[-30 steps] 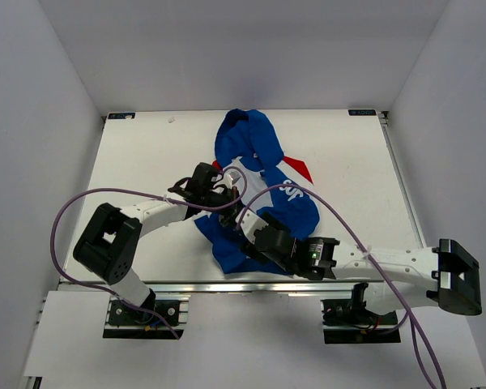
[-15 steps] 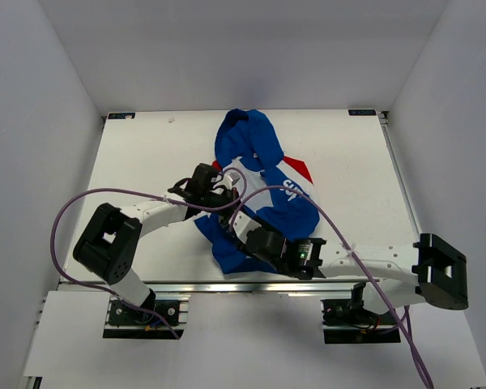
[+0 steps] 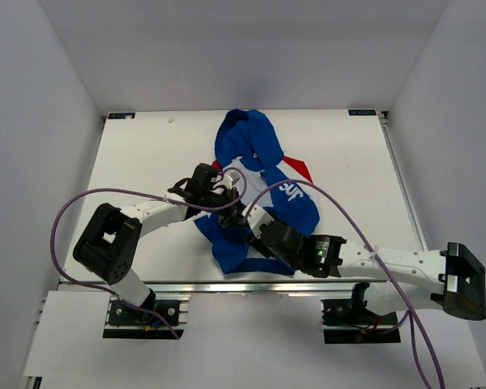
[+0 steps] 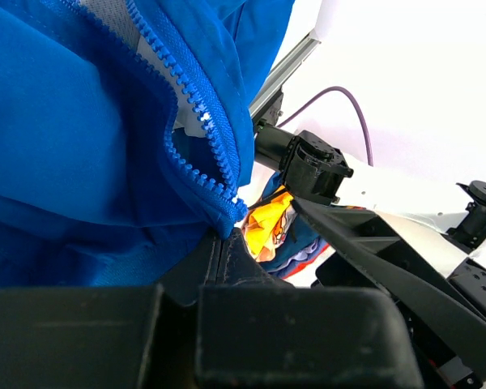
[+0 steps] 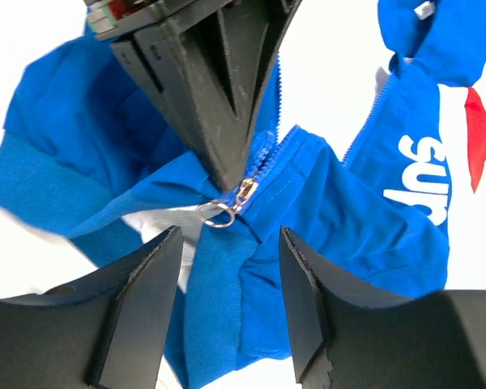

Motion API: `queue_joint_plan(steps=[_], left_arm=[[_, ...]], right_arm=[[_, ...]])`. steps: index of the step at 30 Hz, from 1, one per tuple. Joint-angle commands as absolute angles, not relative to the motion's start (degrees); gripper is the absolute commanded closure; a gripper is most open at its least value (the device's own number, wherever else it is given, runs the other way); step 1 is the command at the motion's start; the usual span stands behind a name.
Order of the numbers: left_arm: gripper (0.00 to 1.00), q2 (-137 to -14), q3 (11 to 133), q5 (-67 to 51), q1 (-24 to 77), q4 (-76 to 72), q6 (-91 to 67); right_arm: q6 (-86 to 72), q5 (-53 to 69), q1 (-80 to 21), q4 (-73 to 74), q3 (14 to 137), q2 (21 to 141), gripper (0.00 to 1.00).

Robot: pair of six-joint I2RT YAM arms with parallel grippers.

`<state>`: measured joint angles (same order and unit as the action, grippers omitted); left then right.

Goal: Zip up the jacket

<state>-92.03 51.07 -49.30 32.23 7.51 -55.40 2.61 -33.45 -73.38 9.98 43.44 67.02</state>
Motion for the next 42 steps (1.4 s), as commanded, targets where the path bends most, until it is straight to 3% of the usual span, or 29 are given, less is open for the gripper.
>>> queue_joint_plan(steps=[1,17,23,37,41,42], left_arm=[[1.00,-89.91,50.98,-49.92,32.17,6.68,-55.28],[1.00,-88.68,50.10,-49.40,32.17,6.94,-55.28],[1.00,-87.89,49.48,-49.13,32.26,6.86,-55.28],[1.00,-87.10,49.75,-49.31,32.26,6.42,-55.28],[1.00,-86.84,50.01,-49.39,32.26,6.59,-55.28],[1.00,-86.75,50.10,-49.31,32.26,6.68,-55.28]], right_arm=[[0.44,-29.80,-73.21,11.15,43.15,65.39,0.44],[-2.11,-29.53,-72.69,8.61,45.44,72.50,0.52],[-2.46,-32.17,-70.93,5.81,45.88,73.39,0.66],[-1.85,-30.85,-69.70,1.50,45.35,74.18,0.60],[-2.20,-30.67,-69.52,1.84,46.05,75.14,0.68],[-2.37,-30.85,-69.43,2.02,46.23,75.06,0.76]])
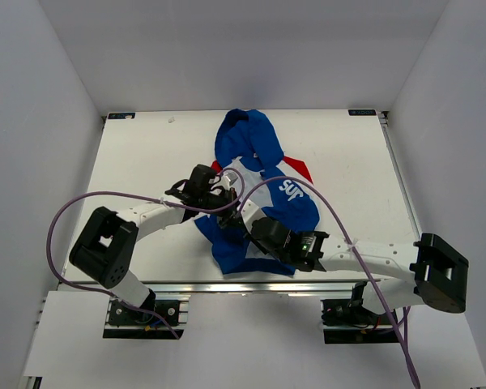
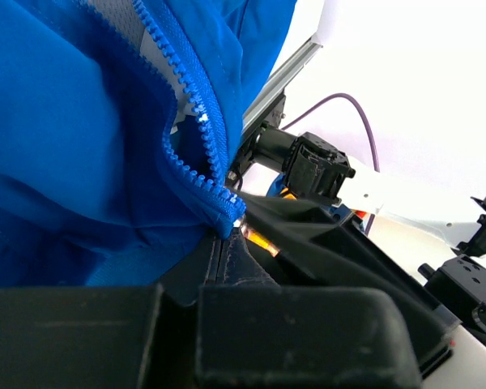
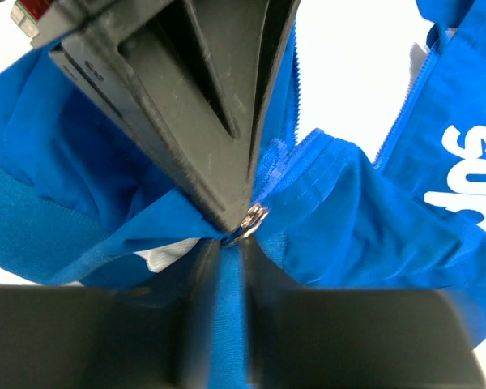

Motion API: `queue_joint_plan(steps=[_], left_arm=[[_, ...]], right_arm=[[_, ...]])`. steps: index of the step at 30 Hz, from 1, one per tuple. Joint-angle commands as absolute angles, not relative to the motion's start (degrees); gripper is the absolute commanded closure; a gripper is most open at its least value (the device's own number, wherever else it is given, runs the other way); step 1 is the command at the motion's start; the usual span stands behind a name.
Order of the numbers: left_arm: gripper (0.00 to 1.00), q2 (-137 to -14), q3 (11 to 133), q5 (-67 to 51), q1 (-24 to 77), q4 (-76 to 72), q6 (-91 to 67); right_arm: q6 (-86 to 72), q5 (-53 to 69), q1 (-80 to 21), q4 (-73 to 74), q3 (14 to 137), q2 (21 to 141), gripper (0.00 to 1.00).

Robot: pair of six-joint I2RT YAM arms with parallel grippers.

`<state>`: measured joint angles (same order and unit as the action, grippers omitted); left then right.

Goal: Zip up the jacket

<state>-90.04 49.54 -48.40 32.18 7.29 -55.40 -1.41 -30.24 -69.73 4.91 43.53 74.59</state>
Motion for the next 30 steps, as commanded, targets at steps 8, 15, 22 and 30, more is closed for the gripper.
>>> queue_joint_plan(steps=[8,15,22,30], left_arm=[[1.00,-87.36,50.80,-48.61,32.26,8.08,-53.62],[1.00,-87.36,53.35,-46.14,32.34,13.53,-48.17],[1.00,-87.19,57.82,-44.83,34.97,20.46,-40.10],[1.00,-87.80,61.70,-41.57,36.91,26.01,-34.37]], right_arm=[[-2.90,-29.10,-69.26,5.01,47.02,73.13,0.90],[-2.29,-20.93,-67.86,8.87,47.90,71.02,0.93],[-0.80,-12.40,-66.10,11.42,49.83,71.28,1.00],[-0.88,-10.81,-63.64,13.01,49.75,69.26,1.00]])
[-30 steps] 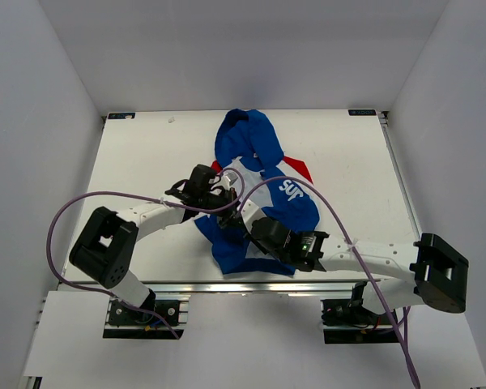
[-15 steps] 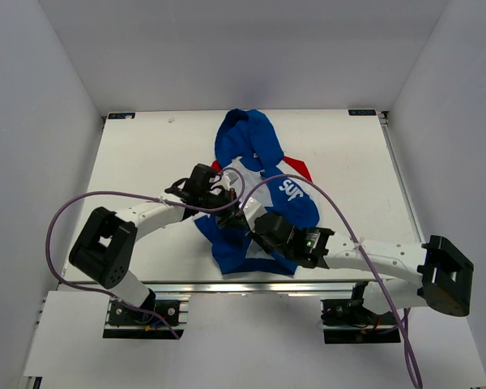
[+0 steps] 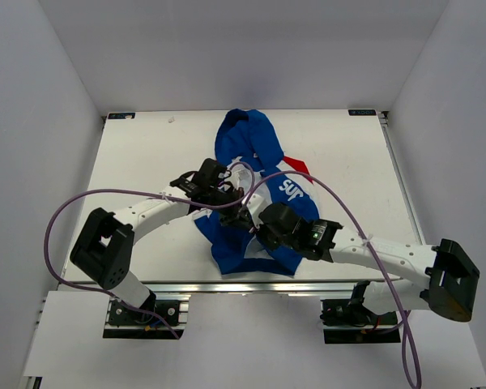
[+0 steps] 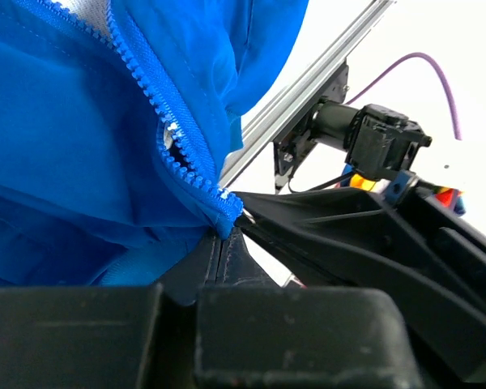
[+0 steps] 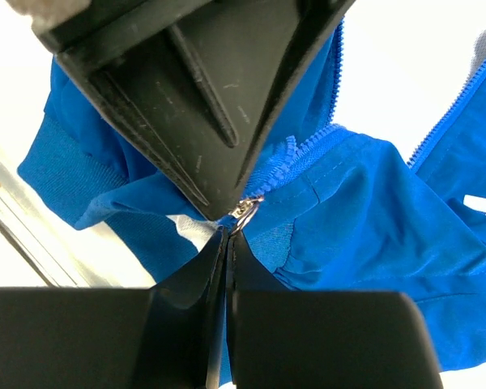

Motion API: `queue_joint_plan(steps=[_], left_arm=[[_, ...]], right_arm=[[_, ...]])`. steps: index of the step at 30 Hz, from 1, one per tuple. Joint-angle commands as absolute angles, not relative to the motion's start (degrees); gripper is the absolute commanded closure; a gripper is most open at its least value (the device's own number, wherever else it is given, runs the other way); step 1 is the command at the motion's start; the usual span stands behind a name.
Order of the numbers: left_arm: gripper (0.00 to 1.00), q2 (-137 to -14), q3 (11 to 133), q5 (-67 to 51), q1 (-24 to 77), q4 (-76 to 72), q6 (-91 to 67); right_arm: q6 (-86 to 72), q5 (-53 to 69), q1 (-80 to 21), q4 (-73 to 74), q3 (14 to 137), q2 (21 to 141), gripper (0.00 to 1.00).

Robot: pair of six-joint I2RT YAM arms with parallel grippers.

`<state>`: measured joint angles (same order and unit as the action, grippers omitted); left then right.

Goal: Zip up the jacket

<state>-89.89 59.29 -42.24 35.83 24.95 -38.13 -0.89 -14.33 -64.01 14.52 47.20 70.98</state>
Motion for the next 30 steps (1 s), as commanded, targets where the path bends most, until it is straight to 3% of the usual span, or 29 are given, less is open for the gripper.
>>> queue_joint_plan(steps=[1,17,30], left_arm=[[1.00,-87.72,61.70,-41.31,37.00,26.28,-34.19],[1.00,-88.33,62.84,-40.25,37.53,28.21,-31.64],[1.00,-89.38,64.86,-41.05,39.02,29.97,-28.39]], right_arm=[[-0.88,-11.51,-63.28,13.27,49.83,69.08,1.00],[1.57,-10.63,-62.75,13.62,48.34,66.80,1.00],[4.39,-16.70,-62.84,9.23,48.34,68.20,1.00]])
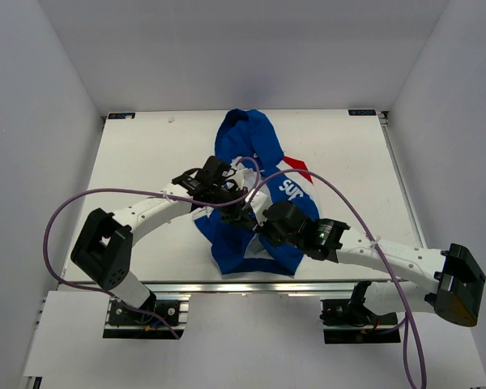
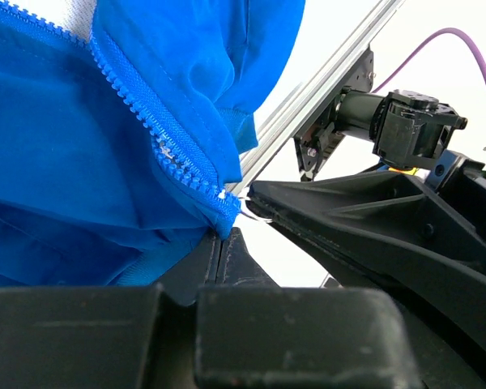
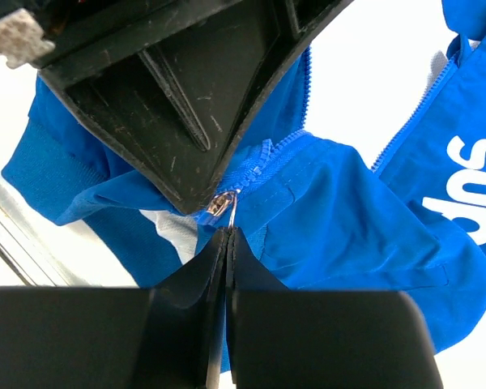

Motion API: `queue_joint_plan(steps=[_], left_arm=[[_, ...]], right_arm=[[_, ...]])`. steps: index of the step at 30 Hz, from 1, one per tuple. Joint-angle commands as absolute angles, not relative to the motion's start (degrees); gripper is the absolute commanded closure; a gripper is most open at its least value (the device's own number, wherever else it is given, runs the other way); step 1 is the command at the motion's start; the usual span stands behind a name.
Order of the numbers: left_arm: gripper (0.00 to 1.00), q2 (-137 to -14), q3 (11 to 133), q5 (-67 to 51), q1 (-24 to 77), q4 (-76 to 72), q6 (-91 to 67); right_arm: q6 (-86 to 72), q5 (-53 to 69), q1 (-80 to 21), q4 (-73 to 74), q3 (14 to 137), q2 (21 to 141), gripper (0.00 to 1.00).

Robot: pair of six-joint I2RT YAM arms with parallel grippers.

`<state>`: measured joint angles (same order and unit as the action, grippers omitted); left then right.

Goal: Zip up the jacket

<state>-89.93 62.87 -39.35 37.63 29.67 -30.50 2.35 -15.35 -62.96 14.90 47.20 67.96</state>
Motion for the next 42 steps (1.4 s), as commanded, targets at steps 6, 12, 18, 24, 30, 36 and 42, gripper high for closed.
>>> queue_joint_plan(steps=[6,12,18,24,30,36,42], left_arm=[[1.00,-89.12,64.95,-41.22,39.11,29.71,-27.95],[1.00,-88.77,64.78,-41.40,39.11,29.62,-27.86],[1.00,-88.77,64.34,-41.48,39.20,29.36,-28.12],[1.00,-88.51,64.51,-42.10,39.55,29.27,-27.77],[1.00,-88.24,64.42,-42.80,39.64,28.92,-27.95],[1.00,-88.15,64.51,-42.37,39.99,29.27,-27.86],[1.00,-88.33,64.60,-42.54,39.99,28.83,-28.12]], right_arm=[[2.20,-13.45,-62.67,9.67,47.20,68.73,1.00],[0.44,-12.30,-62.67,9.76,47.99,71.28,1.00],[-2.37,-13.71,-62.58,9.67,48.43,71.37,0.92],[-3.43,-14.67,-61.88,9.58,48.43,72.16,0.98],[-3.25,-14.59,-61.35,9.05,48.52,72.16,1.00],[-4.04,-14.77,-61.17,9.32,48.78,72.07,0.91],[-6.68,-12.58,-59.59,8.79,48.16,71.45,0.84]])
